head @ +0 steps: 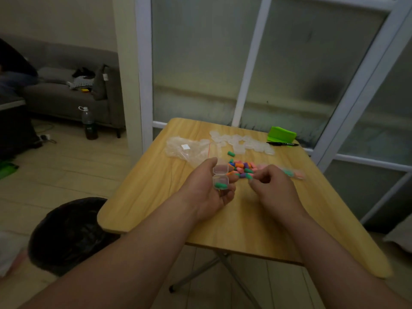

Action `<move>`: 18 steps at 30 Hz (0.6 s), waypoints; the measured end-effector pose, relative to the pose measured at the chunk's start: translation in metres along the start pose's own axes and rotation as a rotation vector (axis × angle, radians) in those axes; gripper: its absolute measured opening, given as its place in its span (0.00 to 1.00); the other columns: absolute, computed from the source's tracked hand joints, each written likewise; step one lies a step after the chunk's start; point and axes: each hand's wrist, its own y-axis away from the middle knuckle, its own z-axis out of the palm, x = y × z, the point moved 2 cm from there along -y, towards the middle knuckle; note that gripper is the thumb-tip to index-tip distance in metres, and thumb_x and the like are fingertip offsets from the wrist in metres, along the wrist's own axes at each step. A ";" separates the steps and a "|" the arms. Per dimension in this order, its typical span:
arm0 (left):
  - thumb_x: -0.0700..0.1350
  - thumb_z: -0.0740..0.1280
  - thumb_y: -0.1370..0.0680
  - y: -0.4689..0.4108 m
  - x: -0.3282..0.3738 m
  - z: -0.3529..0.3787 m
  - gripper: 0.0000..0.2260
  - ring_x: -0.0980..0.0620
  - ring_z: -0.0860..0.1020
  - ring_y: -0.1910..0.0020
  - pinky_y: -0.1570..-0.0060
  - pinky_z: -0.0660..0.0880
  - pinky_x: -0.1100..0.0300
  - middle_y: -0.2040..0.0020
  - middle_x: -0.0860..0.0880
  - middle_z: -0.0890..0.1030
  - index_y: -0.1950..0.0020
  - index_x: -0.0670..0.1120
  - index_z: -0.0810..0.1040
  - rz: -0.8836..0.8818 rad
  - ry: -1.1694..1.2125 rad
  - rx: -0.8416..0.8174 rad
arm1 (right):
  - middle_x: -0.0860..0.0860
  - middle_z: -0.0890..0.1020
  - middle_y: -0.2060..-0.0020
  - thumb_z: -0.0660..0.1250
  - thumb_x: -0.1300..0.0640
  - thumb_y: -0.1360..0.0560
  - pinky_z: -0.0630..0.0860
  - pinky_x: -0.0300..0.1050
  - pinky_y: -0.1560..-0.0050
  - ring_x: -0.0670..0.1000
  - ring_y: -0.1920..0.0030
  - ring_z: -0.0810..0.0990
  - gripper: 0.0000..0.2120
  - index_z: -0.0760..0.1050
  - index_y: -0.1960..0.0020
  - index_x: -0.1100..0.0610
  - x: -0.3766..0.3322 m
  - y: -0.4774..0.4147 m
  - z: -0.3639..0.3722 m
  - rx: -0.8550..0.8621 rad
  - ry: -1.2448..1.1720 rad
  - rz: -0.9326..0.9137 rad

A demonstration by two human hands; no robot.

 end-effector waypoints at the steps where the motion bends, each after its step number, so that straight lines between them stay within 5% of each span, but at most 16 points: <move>1: 0.58 0.57 0.14 0.001 -0.003 0.003 0.22 0.51 0.74 0.67 0.67 0.73 0.59 0.58 0.44 0.82 0.36 0.42 0.80 -0.006 -0.005 -0.008 | 0.47 0.84 0.56 0.76 0.59 0.23 0.76 0.45 0.56 0.47 0.53 0.82 0.07 0.78 0.52 0.51 -0.002 0.001 -0.007 0.016 -0.052 0.000; 7: 0.56 0.59 0.15 0.003 -0.018 0.015 0.19 0.50 0.75 0.63 0.62 0.74 0.57 0.53 0.42 0.79 0.38 0.45 0.80 -0.030 -0.039 -0.058 | 0.45 0.86 0.55 0.74 0.57 0.21 0.78 0.41 0.52 0.42 0.52 0.83 0.04 0.84 0.49 0.49 -0.025 0.020 -0.029 -0.064 -0.201 -0.090; 12: 0.55 0.59 0.16 0.000 -0.027 0.023 0.16 0.51 0.79 0.60 0.61 0.75 0.58 0.48 0.44 0.83 0.36 0.49 0.79 -0.040 -0.057 -0.117 | 0.47 0.81 0.55 0.75 0.56 0.22 0.72 0.35 0.58 0.41 0.55 0.79 0.11 0.84 0.54 0.38 -0.031 0.031 -0.020 -0.141 -0.059 -0.211; 18: 0.56 0.57 0.15 -0.001 -0.030 0.025 0.15 0.51 0.79 0.59 0.59 0.74 0.57 0.51 0.46 0.82 0.42 0.50 0.80 -0.049 -0.071 -0.110 | 0.47 0.78 0.56 0.76 0.54 0.23 0.69 0.39 0.58 0.41 0.56 0.76 0.08 0.85 0.51 0.40 -0.027 0.030 -0.017 -0.122 0.032 -0.224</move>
